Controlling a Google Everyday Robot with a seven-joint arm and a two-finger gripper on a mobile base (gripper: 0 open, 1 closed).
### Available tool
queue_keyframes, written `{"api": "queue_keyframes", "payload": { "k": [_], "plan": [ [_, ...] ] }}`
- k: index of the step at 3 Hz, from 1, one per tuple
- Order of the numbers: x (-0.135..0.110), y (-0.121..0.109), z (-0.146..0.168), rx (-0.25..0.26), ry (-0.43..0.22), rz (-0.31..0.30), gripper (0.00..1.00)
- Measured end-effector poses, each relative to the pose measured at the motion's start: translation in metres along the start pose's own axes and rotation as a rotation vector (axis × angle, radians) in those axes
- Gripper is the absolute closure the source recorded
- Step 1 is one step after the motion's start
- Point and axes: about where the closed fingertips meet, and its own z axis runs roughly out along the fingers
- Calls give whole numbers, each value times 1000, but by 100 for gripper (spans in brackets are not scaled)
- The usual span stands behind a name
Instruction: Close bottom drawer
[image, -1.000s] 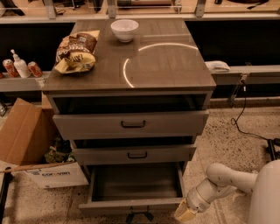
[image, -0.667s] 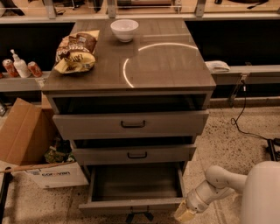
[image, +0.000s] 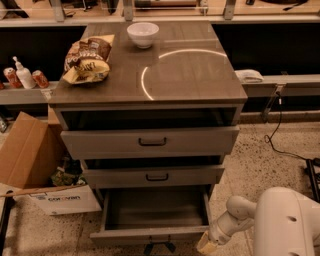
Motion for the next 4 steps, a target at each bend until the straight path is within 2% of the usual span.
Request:
{"api": "queue_keyframes", "payload": {
  "k": [1, 2, 3, 4],
  "plan": [
    [6, -31, 20, 86, 28, -26, 100],
    [5, -44, 24, 133, 24, -41, 100],
    [5, -77, 26, 220, -12, -44, 100],
    [5, -77, 26, 220, -12, -44, 100]
  ]
}}
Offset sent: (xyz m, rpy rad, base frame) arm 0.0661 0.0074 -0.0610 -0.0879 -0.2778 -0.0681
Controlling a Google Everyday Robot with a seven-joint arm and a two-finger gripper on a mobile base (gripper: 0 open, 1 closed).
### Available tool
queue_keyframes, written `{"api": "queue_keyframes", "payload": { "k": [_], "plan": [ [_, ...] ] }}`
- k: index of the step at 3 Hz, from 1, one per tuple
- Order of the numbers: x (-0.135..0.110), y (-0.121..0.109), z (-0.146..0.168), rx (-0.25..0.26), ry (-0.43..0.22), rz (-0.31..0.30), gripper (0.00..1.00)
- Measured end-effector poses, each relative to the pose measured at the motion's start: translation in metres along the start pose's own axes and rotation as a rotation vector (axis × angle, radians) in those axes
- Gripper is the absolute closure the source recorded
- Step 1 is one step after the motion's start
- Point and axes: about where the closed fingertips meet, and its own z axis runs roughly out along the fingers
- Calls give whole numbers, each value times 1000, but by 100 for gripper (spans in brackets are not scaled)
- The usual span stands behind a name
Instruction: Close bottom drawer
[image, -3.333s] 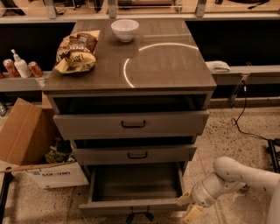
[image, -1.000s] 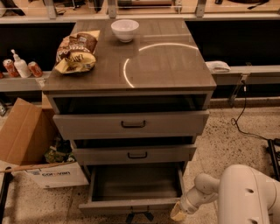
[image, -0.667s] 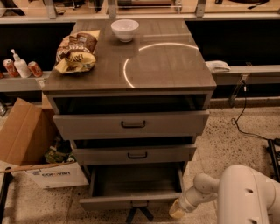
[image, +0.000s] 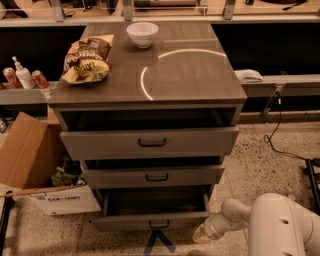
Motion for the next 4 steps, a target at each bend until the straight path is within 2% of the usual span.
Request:
{"api": "queue_keyframes", "payload": {
  "k": [1, 2, 4],
  "plan": [
    [-17, -28, 6, 45, 8, -86, 100],
    [-25, -39, 7, 69, 8, -129, 100],
    [-73, -94, 4, 204, -40, -313, 100]
  ]
}}
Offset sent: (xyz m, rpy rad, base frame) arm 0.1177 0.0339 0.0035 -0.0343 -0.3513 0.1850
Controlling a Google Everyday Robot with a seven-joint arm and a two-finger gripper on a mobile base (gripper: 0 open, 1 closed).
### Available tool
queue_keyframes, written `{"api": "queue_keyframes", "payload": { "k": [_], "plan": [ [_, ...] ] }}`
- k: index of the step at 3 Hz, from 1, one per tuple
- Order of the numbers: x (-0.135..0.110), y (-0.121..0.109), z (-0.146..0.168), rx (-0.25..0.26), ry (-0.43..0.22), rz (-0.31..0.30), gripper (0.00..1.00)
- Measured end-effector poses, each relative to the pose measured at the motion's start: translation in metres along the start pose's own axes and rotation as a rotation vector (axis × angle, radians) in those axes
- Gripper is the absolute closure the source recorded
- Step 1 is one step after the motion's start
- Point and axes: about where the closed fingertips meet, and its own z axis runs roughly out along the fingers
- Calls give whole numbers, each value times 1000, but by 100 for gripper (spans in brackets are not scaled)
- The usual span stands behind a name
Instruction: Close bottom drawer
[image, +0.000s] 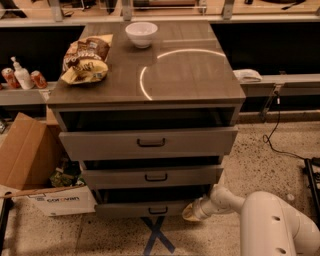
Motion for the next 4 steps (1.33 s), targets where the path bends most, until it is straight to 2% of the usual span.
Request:
{"api": "queue_keyframes", "payload": {
  "k": [1, 2, 4],
  "plan": [
    [-13, -18, 3, 46, -13, -50, 100],
    [-21, -34, 6, 94, -39, -70, 100],
    [-24, -59, 11, 151, -73, -73, 100]
  ]
}}
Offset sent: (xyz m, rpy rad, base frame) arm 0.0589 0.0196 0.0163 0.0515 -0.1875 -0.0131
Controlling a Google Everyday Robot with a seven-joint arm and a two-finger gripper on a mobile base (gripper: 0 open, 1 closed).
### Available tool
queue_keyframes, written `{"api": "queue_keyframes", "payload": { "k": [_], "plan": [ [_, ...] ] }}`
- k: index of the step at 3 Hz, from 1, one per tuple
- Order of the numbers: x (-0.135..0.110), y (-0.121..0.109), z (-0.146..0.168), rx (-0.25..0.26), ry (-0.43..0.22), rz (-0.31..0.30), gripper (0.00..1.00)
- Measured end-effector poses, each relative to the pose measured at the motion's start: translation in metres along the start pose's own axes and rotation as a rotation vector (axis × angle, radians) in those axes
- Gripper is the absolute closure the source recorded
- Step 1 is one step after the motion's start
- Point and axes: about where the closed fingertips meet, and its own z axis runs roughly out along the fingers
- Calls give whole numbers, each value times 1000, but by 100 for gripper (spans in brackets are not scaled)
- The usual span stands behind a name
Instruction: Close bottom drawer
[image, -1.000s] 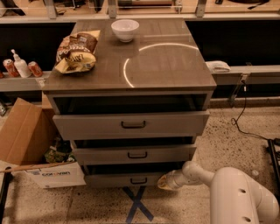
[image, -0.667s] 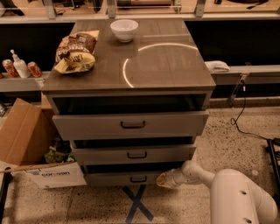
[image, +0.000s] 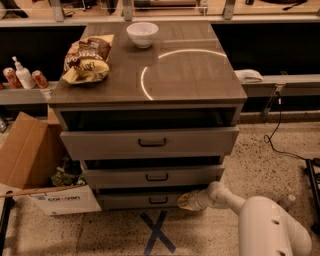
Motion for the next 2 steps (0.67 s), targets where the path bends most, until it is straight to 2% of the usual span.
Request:
{"api": "queue_keyframes", "payload": {
  "k": [1, 2],
  "plan": [
    [-1, 8, -20, -31, -74, -45, 100],
    [-2, 42, -61, -133, -127, -138, 100]
  ]
}}
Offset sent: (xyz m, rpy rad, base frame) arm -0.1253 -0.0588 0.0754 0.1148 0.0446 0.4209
